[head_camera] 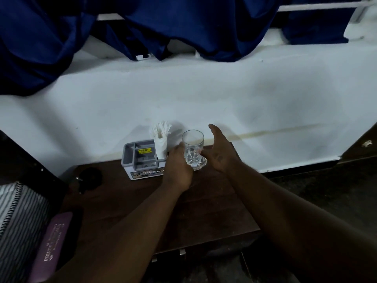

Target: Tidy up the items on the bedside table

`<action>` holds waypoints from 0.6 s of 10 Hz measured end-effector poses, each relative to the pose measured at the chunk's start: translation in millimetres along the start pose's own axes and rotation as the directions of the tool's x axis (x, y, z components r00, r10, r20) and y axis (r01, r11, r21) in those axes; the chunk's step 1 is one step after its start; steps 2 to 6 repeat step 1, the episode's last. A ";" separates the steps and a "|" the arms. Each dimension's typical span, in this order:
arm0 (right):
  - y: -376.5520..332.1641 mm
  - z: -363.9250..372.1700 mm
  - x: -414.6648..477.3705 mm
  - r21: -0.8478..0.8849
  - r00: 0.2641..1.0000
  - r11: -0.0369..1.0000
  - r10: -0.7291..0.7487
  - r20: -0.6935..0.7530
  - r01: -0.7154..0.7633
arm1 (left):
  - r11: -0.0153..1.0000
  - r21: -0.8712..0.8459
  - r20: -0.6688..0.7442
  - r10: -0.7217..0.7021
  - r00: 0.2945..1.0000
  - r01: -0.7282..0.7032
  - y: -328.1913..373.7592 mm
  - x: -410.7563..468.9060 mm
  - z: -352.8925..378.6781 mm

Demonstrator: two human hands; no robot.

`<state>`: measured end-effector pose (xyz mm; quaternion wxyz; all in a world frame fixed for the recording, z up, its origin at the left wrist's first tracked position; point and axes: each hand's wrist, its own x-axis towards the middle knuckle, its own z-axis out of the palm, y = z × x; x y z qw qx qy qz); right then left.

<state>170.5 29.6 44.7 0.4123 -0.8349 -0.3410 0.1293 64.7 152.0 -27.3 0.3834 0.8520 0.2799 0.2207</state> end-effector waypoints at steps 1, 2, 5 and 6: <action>-12.1 -18.1 -12.9 0.007 0.999 0.999 -0.037 -0.028 0.037 | 0.997 0.023 -0.094 0.069 0.993 -0.067 33.2 -25.6 -17.9; -12.1 -18.1 -12.9 0.007 0.999 0.999 -0.037 -0.028 0.037 | 0.997 0.023 -0.094 0.069 0.993 -0.067 33.2 -25.6 -17.9; -12.1 -18.1 -12.9 0.007 0.999 0.999 -0.037 -0.028 0.037 | 0.997 0.023 -0.094 0.069 0.993 -0.067 33.2 -25.6 -17.9; -12.1 -18.1 -12.9 0.007 0.999 0.999 -0.037 -0.028 0.037 | 0.997 0.023 -0.094 0.069 0.993 -0.067 33.2 -25.6 -17.9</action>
